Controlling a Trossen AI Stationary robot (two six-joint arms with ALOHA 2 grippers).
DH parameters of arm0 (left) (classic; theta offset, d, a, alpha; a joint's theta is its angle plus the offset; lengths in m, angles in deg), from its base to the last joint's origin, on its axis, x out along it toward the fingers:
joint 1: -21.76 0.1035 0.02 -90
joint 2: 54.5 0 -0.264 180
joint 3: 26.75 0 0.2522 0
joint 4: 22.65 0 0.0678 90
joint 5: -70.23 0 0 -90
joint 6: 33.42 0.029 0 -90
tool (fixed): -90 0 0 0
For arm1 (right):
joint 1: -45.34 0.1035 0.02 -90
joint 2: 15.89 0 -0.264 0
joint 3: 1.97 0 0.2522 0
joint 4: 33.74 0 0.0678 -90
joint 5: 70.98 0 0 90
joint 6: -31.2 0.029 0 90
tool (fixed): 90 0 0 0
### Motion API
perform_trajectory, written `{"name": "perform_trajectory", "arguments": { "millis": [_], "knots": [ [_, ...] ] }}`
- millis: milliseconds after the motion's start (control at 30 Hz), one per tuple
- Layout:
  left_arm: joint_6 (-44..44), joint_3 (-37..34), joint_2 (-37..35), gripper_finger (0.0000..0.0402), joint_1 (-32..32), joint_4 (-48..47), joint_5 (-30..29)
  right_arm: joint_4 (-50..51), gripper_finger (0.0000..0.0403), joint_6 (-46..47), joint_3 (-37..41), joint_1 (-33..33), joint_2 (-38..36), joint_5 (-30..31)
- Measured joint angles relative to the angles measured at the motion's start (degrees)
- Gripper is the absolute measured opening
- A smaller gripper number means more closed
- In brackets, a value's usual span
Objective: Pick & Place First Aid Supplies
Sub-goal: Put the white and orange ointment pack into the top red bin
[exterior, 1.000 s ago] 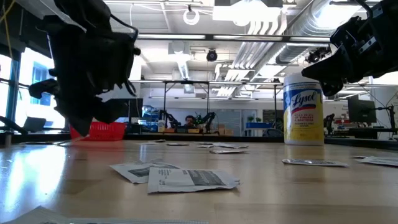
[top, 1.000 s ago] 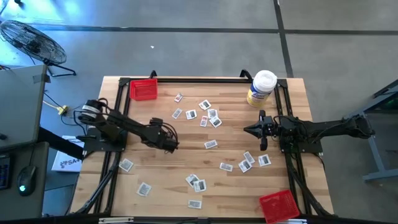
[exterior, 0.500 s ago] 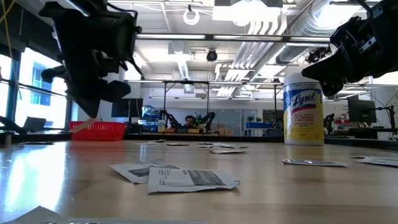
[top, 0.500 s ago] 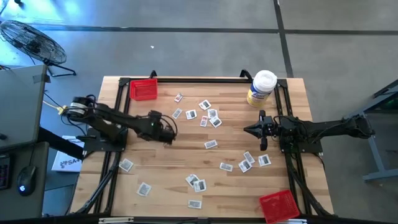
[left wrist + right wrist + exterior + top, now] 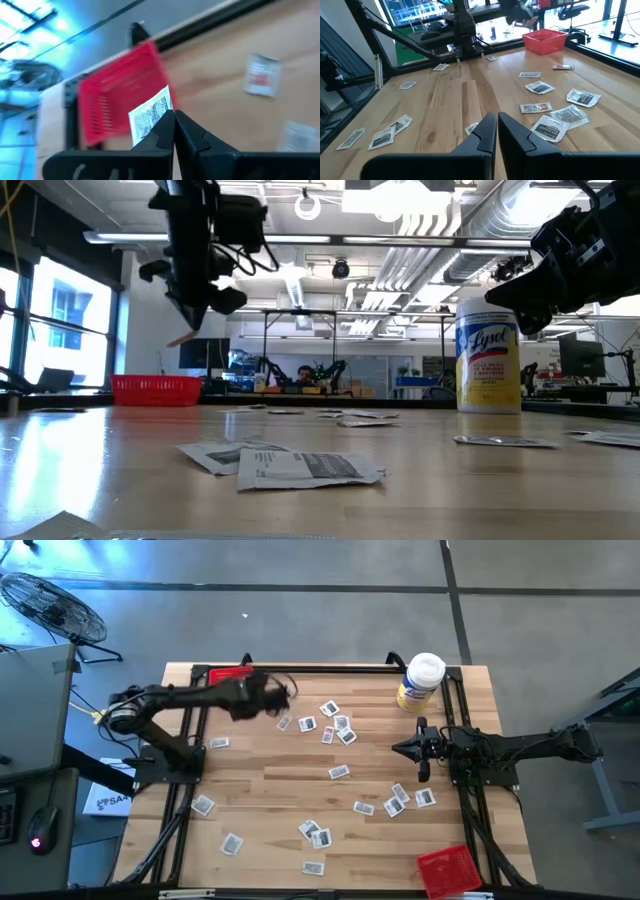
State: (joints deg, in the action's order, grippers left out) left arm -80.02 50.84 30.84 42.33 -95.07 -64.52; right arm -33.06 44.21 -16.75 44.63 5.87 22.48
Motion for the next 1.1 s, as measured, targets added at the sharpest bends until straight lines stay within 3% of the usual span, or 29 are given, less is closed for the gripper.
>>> {"name": "perform_trajectory", "arguments": {
  "millis": [167,400,533,733,933,1100],
  "knots": [
    [1.5,-1.7,0.0,0.0000,11.3,2.1,1.7,0.0,0.0012,0.0,0.0,0.0,0.0,0.0],
    [2.7,-7.9,0.0,0.0000,21.7,14.5,7.3,0.0,0.0012,0.0,0.0,0.0,0.0,0.0],
    [2.8,-12.8,0.0,0.0000,23.7,22.7,11.1,0.0,0.0012,0.0,0.0,0.0,0.0,0.0],
    [2.9,-15.9,0.0,0.0008,25.3,25.6,14.8,0.0,0.0012,0.0,0.0,0.0,0.0,0.0],
    [4.5,-16.1,0.0,0.0066,25.6,25.4,18.5,0.0,0.0012,0.0,0.0,0.0,0.0,0.0],
    [7.8,-11.1,-1.5,0.0108,25.1,18.8,24.2,0.0,0.0012,0.0,0.0,0.0,0.0,0.0]
  ]
}}
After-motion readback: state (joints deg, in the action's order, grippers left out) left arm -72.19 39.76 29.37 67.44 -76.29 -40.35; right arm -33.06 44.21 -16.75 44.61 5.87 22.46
